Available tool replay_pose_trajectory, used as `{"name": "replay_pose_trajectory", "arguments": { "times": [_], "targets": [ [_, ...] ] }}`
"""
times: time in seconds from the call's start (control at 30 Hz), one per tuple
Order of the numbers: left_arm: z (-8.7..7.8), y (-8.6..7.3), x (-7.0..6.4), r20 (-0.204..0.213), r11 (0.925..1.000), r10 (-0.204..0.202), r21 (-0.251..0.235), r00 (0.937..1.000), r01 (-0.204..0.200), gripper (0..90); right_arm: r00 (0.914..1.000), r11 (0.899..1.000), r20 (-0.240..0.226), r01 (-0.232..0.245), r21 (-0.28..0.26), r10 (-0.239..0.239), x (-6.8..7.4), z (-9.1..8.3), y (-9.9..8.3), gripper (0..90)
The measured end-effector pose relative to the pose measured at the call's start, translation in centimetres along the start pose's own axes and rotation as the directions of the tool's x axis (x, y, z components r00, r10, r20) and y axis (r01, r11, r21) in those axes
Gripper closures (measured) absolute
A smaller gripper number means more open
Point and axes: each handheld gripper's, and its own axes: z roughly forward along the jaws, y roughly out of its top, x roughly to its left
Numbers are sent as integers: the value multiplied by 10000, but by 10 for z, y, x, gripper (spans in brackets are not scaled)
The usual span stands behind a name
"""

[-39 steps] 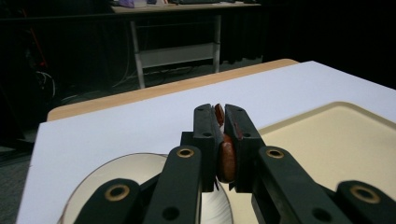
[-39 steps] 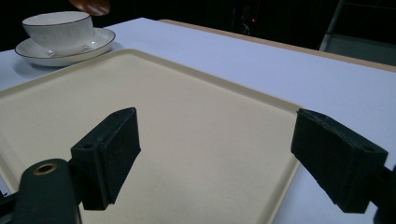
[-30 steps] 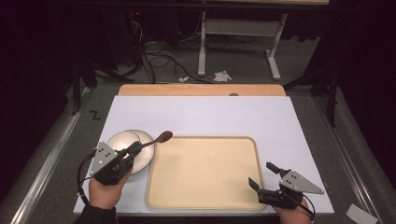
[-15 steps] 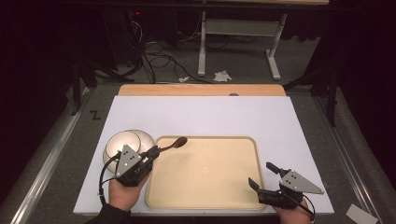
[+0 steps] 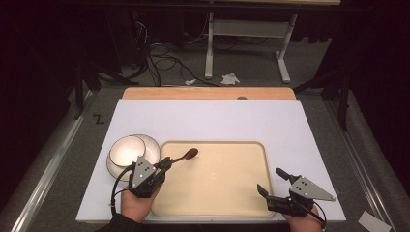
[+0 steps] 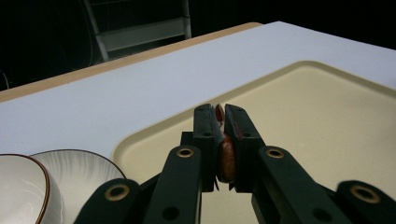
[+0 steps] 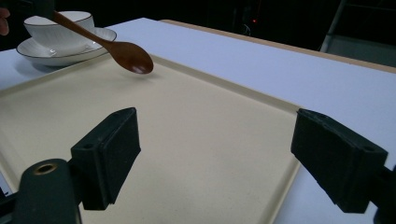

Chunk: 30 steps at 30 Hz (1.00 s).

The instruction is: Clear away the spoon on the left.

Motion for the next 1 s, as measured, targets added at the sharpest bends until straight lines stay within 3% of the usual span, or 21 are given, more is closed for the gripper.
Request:
{"name": "replay_pose_trajectory", "arguments": {
  "times": [0.23,0.63,0.7,0.77,0.83,1.0],
  "targets": [
    [8,-9,-8,90,9999,17,140,10000,-19,836,10000,10000,-5,-10,5,10,0,0,0,168],
    [13,-23,-16,-80,9985,334,434,9994,-330,830,10000,10000,-23,-24,-3,24,0,0,0,168],
    [13,-26,-17,-181,9986,243,473,9995,-234,826,10000,10000,-23,-26,-5,26,0,0,0,169],
    [12,-27,-18,-172,9981,270,554,9995,-260,770,10000,10000,-12,-50,4,50,0,0,0,168],
    [12,-29,-20,-221,9973,303,670,9993,-287,659,10000,10000,-29,-35,-6,35,-1,0,0,168],
    [10,-33,-24,-142,9932,521,1047,9985,-504,649,10000,10000,11,-16,-12,16,-1,0,0,169]
  ]
}}
